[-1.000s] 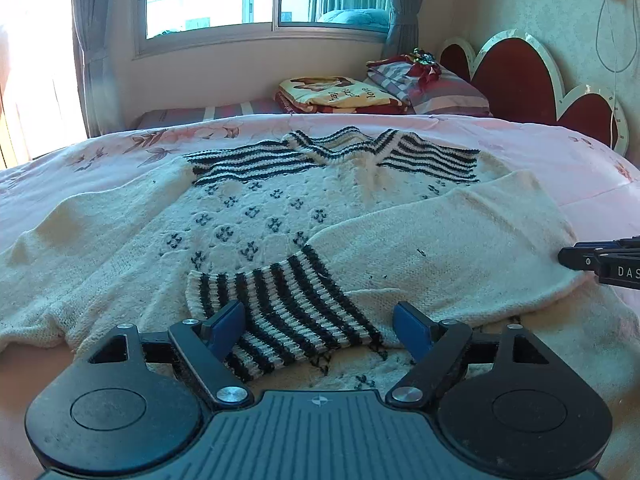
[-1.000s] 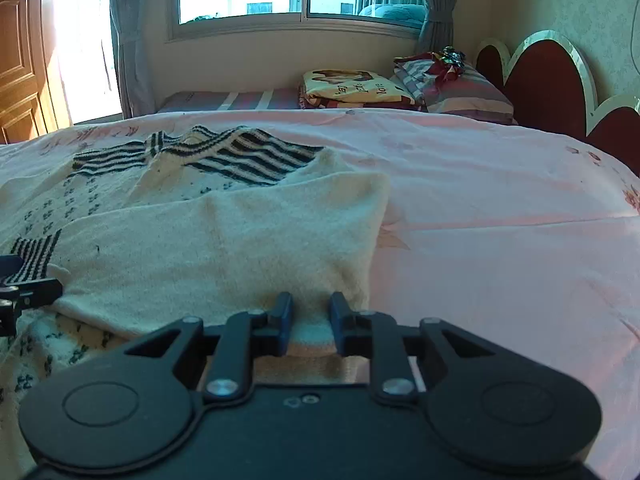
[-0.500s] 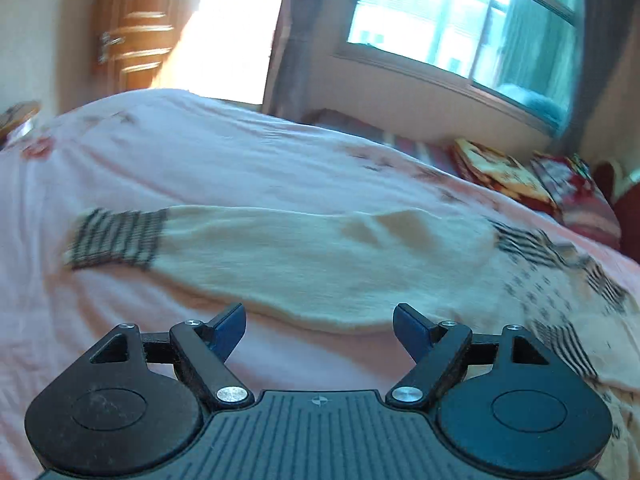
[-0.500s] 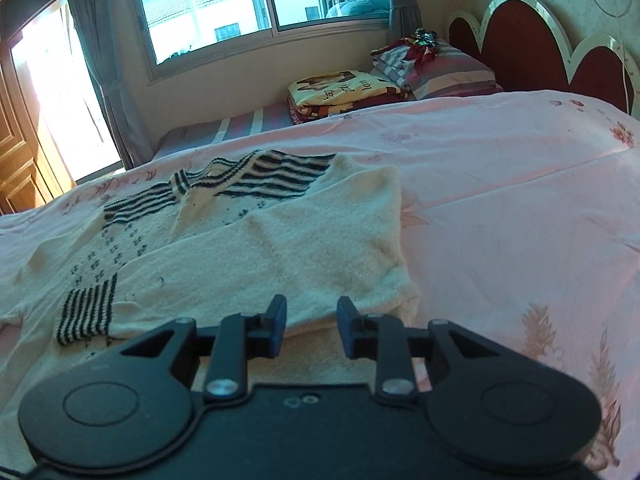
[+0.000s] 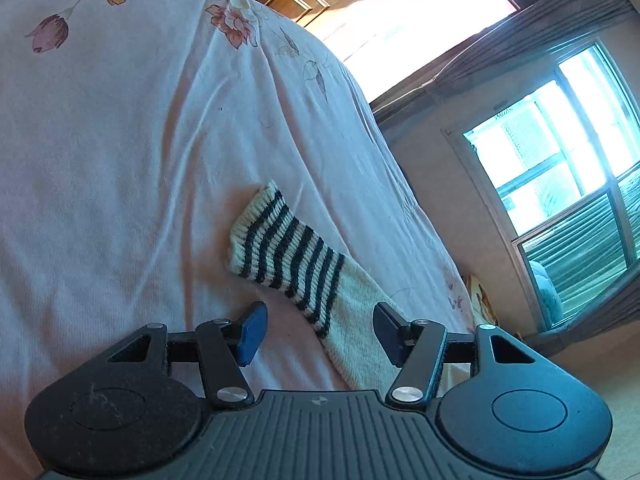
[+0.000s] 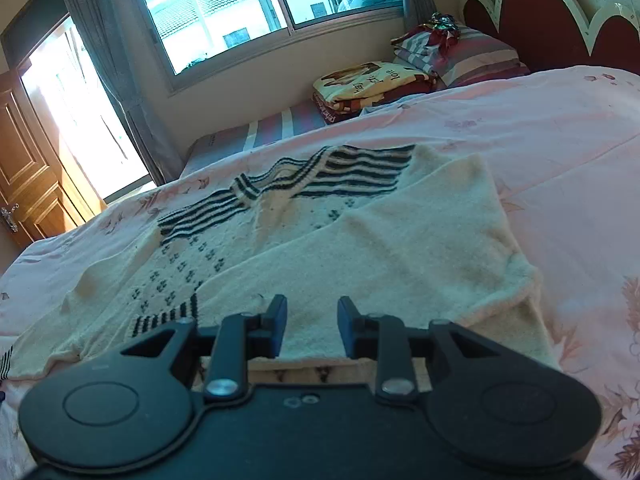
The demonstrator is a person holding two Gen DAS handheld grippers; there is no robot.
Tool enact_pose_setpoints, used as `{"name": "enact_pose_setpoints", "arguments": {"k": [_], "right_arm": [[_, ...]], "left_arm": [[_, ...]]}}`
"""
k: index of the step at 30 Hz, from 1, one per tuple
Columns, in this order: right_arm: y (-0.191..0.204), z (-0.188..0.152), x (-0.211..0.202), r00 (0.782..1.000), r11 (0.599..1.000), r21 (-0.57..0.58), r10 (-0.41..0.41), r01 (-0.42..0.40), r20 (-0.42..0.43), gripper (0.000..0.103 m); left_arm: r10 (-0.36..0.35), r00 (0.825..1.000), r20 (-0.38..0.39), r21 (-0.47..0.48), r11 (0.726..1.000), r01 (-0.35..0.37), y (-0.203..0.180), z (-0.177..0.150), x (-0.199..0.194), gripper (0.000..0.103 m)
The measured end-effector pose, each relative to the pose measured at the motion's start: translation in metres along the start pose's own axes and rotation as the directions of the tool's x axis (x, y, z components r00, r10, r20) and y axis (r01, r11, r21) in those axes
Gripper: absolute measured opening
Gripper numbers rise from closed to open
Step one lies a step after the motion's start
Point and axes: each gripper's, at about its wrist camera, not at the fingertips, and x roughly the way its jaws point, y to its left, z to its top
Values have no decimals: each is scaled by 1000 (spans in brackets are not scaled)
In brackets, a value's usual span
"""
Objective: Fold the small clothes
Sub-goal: 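Move the left tool to the other striped cuff and grasp it, then carry the sleeve across the sweater body and open the left gripper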
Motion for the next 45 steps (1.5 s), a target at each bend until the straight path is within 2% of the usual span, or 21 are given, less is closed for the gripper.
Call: {"name": "enact_pose_setpoints", "arguments": {"k": [1,3,4,5,6,8,11,13,15,18,23,29,35,38,41,42,44,45], "right_arm": [[4,0,1,1000,1000,0,7,-7,0,28],[11,-1,3,1000,1000,-2,15,-15,0,28],[13,-1,4,1000,1000,-4,18,-18,-1,28],[15,-2,5,1000,1000,-5,20,-20,-2,28],[17,-3,5,1000,1000,-5,20,-20,-3,28],[19,-3,5,1000,1000,-4,20,-20,-6,28],[17,-4,4,1000,1000,-3,15,-15,-5,28],[15,-4,2,1000,1000,2,11,-11,-1,28],[13,-4,0,1000,1000,9,10,-10,5,28],[10,-4,-3,1000,1000,18,10,-10,10,28],[0,-7,-8,1000,999,42,6,-7,15,28],[-14,-6,-16,1000,997,74,12,-14,21,28],[-25,-7,-21,999,994,97,53,-54,8,29],[-25,-8,-19,997,990,117,82,-81,-4,30],[-21,-6,-16,992,982,145,126,-124,-7,33],[-20,-4,-14,989,976,160,150,-146,-11,34],[-14,-1,-8,976,959,192,215,-207,-23,45],[-11,1,-5,969,951,204,244,-234,-27,47]], "left_arm": [[-1,1000,7,-1,1000,1,1,1,3,57],[17,1000,12,-4,1000,-17,3,5,12,36],[25,1000,12,-10,1000,-25,6,8,17,30],[38,999,12,-17,999,-38,11,11,18,14],[43,999,10,-26,999,-43,16,13,21,9],[18,1000,10,-32,999,-17,20,16,25,8],[29,999,15,77,997,-30,5,15,23,4],[-5,1000,21,154,988,2,-13,11,16,4],[-35,999,13,262,965,30,-39,3,12,4],[-75,997,-23,395,915,78,-80,-19,13,4],[-126,985,-122,541,823,172,-144,-69,23,4],[-122,958,-259,607,751,260,-196,-135,29,4],[-140,931,-337,638,693,335,-225,-187,22,4],[-113,921,-374,673,650,353,-236,-212,27,4],[-61,897,-438,695,610,381,-242,-234,40,4],[-47,892,-449,710,588,387,-243,-242,42,4],[-45,911,-409,757,542,366,-250,-252,34,5],[-47,916,-398,767,531,360,-252,-253,27,5]]}}
